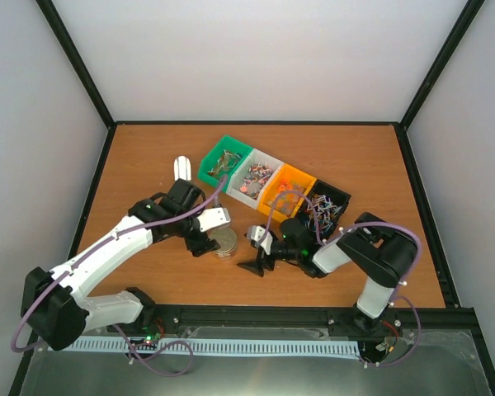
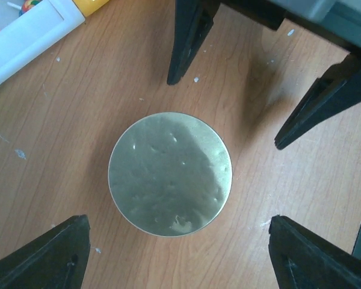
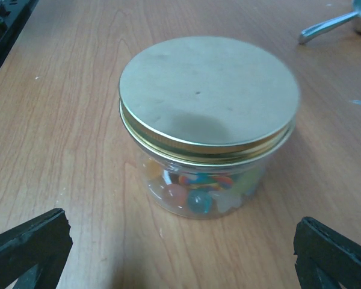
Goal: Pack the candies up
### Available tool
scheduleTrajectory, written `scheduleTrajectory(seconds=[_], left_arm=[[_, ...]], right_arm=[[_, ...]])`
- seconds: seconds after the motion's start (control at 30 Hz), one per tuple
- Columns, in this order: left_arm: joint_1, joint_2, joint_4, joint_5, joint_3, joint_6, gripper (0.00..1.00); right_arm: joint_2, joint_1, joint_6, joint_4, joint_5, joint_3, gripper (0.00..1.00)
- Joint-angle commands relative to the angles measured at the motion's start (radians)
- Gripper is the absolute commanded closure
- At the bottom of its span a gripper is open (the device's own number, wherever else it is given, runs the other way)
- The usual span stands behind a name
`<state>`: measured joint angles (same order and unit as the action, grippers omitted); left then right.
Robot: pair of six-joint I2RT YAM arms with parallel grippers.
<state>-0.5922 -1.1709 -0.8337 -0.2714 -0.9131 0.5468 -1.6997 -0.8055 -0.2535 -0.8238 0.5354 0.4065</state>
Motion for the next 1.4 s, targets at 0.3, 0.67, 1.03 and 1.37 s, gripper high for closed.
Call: scheduleTrajectory(seconds=[0.3,0.67,1.03,1.37], left_arm=[[0.014,0.048,0.059,0.008,0.061,-0.069,0.16],[0.014,0.071,0.027,0.025,0.095,-0.029,0.18],[0.014,0.049,0.052,0.014,0.103,-0.032,0.19],[0.014,0.067,0.024,0.019,0.108,-0.006,0.20]], right_arm=[[-0.205,-0.062,-0.021,-0.044,-0.093,0.170,0.00],[-0.312,-0.073,-0.031,-0.090,-0.087,0.217,0.00],[-0.352,-0.073,0.016,-0.104,-0.039,0.268,0.00],[-0.389,-0.079,-0.037,-0.009,-0.107,0.328,0.00]])
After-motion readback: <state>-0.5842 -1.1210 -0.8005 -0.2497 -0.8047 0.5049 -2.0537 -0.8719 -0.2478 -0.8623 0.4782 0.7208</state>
